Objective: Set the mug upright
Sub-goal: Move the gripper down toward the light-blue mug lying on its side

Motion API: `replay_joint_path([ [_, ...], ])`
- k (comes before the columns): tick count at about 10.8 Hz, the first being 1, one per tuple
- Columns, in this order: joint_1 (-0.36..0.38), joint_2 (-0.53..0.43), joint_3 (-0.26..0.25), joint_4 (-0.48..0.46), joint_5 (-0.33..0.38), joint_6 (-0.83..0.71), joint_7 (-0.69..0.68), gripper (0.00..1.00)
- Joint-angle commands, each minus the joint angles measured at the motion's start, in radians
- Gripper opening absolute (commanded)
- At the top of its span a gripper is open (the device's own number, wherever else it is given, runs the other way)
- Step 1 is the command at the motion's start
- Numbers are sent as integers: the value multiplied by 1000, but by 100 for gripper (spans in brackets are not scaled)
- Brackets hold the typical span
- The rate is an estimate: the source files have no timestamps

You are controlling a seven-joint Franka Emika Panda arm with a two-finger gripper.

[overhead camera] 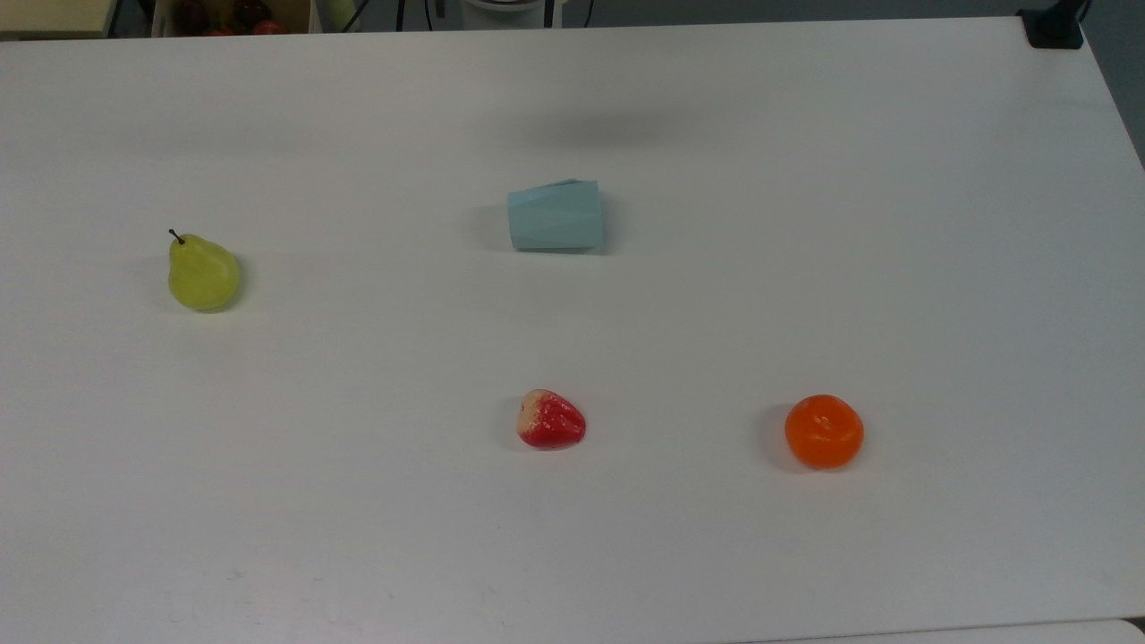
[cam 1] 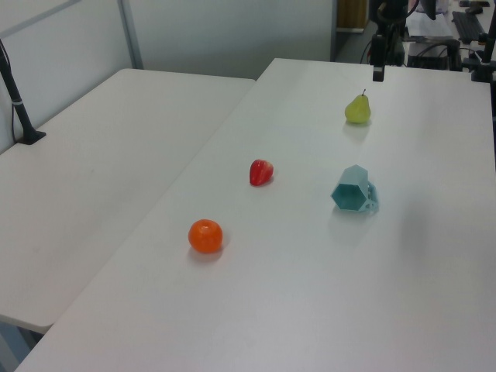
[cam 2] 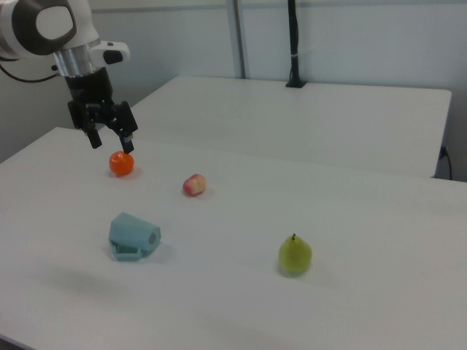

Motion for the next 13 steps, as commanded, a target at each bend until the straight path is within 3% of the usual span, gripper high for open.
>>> replay_joint_path([
  [1, 0, -4, -10, -26, -3, 8, 6, 100],
  [5, 8, 0, -3, -29, -3, -1, 1, 100],
  [7, 55, 30, 17, -29, -41, -1, 15, 100],
  [10, 120, 82, 77, -31, -215, -7, 81, 100],
  [13, 225, 218, 109, -29, -408, -7, 244, 100],
])
